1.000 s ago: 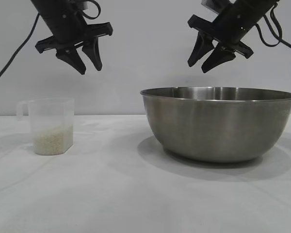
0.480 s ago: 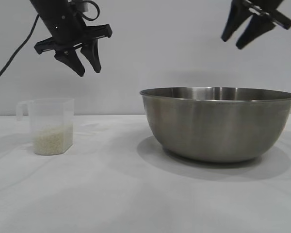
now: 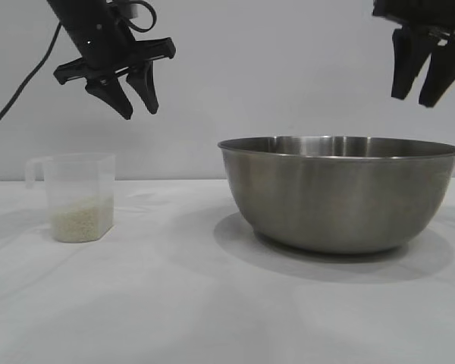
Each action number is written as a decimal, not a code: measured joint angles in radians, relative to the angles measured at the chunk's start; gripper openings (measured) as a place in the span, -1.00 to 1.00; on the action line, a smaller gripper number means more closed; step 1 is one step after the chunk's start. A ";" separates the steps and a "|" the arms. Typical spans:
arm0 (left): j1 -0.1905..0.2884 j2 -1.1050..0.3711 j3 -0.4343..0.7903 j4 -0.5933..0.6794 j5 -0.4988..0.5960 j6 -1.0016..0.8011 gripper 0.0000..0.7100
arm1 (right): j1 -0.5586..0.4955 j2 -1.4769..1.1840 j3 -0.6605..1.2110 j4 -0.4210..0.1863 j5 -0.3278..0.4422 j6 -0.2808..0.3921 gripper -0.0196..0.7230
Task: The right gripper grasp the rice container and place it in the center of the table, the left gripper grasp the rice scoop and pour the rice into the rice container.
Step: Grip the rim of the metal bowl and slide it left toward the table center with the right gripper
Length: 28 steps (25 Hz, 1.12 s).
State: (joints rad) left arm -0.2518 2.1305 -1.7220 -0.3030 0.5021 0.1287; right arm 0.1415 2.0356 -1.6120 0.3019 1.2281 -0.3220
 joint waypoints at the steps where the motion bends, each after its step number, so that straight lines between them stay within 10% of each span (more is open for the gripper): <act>1: 0.000 0.000 -0.004 0.000 0.000 0.000 -0.24 | 0.000 0.000 0.002 -0.003 0.000 0.000 -0.11; 10: 0.000 -0.003 -0.006 0.000 -0.002 0.000 -0.24 | 0.002 0.000 0.006 -0.035 -0.004 0.004 -0.11; 19: 0.000 -0.006 -0.006 0.000 -0.002 0.000 -0.24 | 0.009 0.012 0.026 -0.057 -0.007 0.006 -0.95; 28: 0.000 -0.006 -0.006 0.000 -0.002 0.000 -0.24 | 0.080 0.014 0.026 -0.020 -0.011 0.011 -0.95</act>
State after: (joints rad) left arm -0.2518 2.1245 -1.7276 -0.3030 0.5004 0.1287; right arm 0.2217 2.0496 -1.5865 0.2819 1.2167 -0.3110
